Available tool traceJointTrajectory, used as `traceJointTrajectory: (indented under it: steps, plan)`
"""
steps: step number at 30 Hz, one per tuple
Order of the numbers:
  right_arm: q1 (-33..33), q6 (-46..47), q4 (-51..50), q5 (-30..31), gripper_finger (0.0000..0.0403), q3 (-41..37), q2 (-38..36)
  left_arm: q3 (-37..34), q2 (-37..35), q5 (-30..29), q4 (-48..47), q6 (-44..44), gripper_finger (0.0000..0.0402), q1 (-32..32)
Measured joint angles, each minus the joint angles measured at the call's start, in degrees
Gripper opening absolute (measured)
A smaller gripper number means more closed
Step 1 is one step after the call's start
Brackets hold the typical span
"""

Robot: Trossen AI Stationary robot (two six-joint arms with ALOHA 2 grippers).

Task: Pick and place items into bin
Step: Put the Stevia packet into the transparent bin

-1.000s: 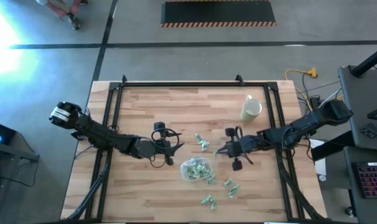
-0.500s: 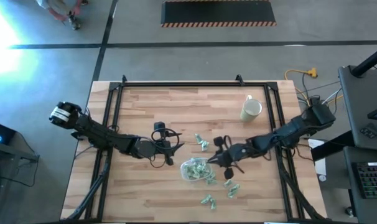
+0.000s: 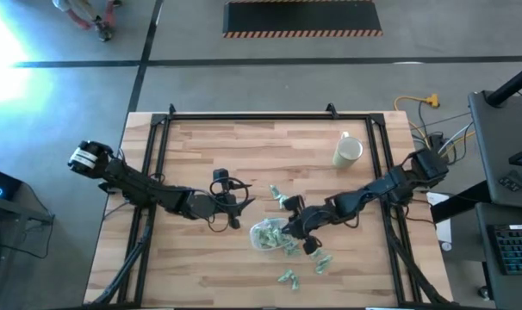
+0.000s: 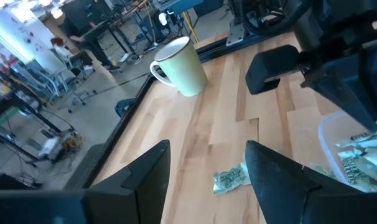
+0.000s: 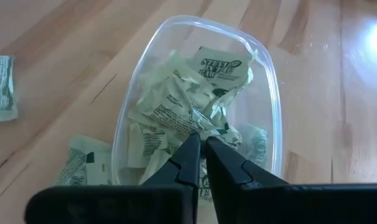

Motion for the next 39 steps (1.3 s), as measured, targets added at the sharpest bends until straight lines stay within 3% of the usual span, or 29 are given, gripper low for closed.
traceJointTrajectory:
  steps: [13,20,24,30,35,39]
  plan:
    - [0.0,0.21,-0.71,0.18,0.0121,-0.15,-2.9,-0.04,0.02,0.05,-1.11,-1.75,0.0192,0.09]
    - [-0.02,1.96,-7.61,0.98,0.0138,-0.21,-8.79,0.13,3.77,2.41,-1.0,-2.26,0.0192,3.41]
    - [0.0,4.38,-12.79,2.59,0.0132,-0.44,-12.21,0.91,7.33,10.92,-1.17,-3.2,0.0192,8.96]
    - [0.0,6.12,-14.46,2.61,0.0121,-2.51,-15.79,3.39,9.25,30.03,-1.85,-1.06,0.0192,18.48]
    - [-0.01,6.29,-14.47,2.61,0.0113,-4.39,-17.61,6.68,9.35,41.82,-12.13,1.35,0.0192,26.08]
    - [0.0,6.23,-14.47,2.61,0.0107,-4.96,-18.61,7.48,10.75,50.25,-14.15,3.8,0.0192,30.06]
